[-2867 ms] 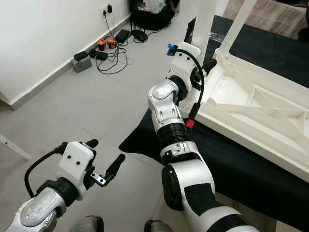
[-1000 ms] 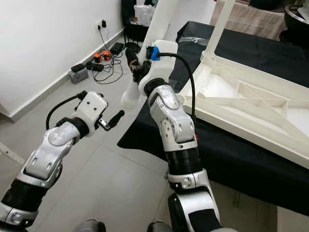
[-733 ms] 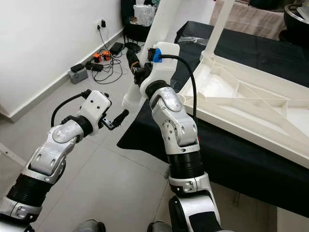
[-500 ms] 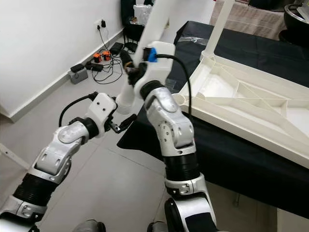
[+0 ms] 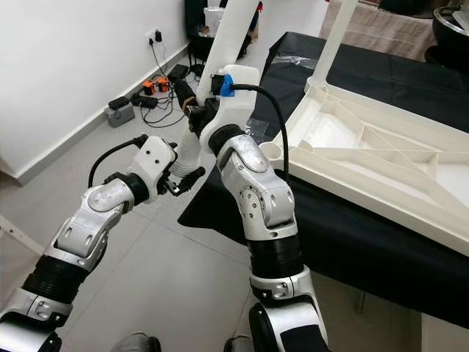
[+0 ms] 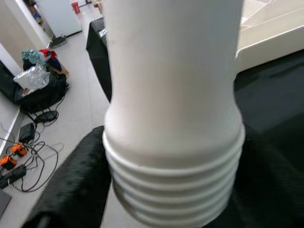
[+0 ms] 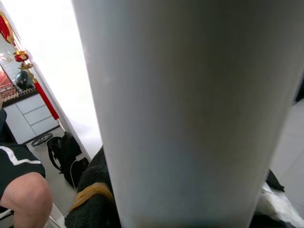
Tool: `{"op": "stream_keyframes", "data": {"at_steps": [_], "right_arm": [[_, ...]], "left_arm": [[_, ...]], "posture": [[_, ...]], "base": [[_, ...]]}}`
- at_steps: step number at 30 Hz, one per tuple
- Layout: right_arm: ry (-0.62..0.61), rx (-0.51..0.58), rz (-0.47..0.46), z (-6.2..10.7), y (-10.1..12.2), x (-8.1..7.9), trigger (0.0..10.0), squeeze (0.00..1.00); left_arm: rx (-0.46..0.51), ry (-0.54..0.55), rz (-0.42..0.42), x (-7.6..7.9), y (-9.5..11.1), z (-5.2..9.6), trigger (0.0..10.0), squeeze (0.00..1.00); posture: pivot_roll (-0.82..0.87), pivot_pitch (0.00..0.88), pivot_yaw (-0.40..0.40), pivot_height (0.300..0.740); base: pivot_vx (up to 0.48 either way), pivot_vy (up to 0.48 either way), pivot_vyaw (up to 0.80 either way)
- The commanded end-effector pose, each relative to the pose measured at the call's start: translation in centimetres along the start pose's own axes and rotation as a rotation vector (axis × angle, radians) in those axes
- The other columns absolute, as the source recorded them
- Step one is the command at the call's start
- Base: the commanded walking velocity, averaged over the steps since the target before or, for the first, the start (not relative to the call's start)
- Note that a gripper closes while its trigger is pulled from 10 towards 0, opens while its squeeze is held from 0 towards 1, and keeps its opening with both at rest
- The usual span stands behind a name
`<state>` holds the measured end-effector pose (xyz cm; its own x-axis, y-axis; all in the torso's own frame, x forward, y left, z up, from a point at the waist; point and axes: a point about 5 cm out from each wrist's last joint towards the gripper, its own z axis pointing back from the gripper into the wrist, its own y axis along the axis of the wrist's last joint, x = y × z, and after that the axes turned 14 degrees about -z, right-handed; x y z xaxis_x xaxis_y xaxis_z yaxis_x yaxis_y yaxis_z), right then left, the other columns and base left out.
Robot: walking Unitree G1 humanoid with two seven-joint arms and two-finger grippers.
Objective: Building children table
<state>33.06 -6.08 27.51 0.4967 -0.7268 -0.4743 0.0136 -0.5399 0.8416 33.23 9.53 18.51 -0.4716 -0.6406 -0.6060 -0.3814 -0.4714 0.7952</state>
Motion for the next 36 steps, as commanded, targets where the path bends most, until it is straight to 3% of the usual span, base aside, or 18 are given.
{"op": "stream_keyframes", "data": {"at_steps": [1,8,9,10,11,14,15,23,24,33,36], "right_arm": [[0.016,-0.019,-0.004,0.2,-0.2,-0.3,10.0,0.00],[0.017,-0.035,-0.003,0.4,-0.5,-0.3,10.0,0.00],[0.016,-0.036,0.000,0.4,-0.5,-0.3,10.0,0.00],[0.016,-0.036,0.000,0.4,-0.5,-0.3,10.0,0.00],[0.014,-0.038,0.002,0.4,-0.6,-0.2,10.0,0.00],[0.019,-0.040,0.005,0.5,-0.7,-0.2,10.0,0.00],[0.031,-0.042,0.011,0.5,-0.8,-0.2,10.0,1.00],[0.107,-0.062,0.030,0.6,-0.9,-0.1,10.0,1.00],[0.127,-0.063,0.051,0.7,-0.5,0.9,10.0,0.00],[0.214,-0.059,0.056,0.7,0.6,2.5,10.0,0.00],[0.336,-0.146,-0.051,0.8,0.5,2.8,10.0,0.00]], "left_arm": [[0.007,0.012,-0.016,-0.3,0.0,0.0,0.0,0.00],[0.020,0.008,-0.039,-0.1,0.2,-0.2,0.0,0.00],[0.009,0.008,-0.041,-0.1,0.1,-0.2,9.3,0.00],[0.009,0.008,-0.041,-0.1,0.1,-0.2,9.3,0.00],[0.001,0.021,-0.034,-0.2,0.0,-0.3,10.0,0.00],[0.012,0.028,-0.027,-0.2,0.3,-0.3,10.0,0.00],[0.014,0.019,-0.038,-0.1,0.4,-0.2,10.0,0.00],[0.035,-0.043,-0.039,0.6,0.8,0.5,10.0,0.00],[0.040,-0.080,-0.035,1.0,0.9,1.5,10.0,0.00],[0.048,-0.155,0.028,2.6,1.2,3.6,10.0,0.00],[0.034,-0.197,0.032,3.3,1.2,5.2,10.0,0.00]], "posture": [[0.04,0.067,-0.053,0.740],[0.04,0.066,-0.054,0.740],[0.04,0.067,-0.055,0.740],[0.04,0.067,-0.055,0.740],[0.04,0.067,-0.055,0.740],[0.04,0.067,-0.055,0.740],[0.04,0.066,-0.054,0.740],[0.04,0.063,-0.050,0.740],[0.04,0.062,-0.048,0.740],[0.05,0.057,-0.045,0.740],[0.05,0.048,-0.048,0.740]], "base": [[0.000,0.000,0.00],[0.000,0.000,0.00],[0.000,0.000,0.00],[0.000,0.000,0.00],[0.000,0.000,0.00],[0.000,0.000,0.00],[0.000,0.000,0.00],[0.000,0.000,0.00],[0.000,0.000,0.00],[0.000,0.000,0.00],[0.000,0.000,0.00]]}}
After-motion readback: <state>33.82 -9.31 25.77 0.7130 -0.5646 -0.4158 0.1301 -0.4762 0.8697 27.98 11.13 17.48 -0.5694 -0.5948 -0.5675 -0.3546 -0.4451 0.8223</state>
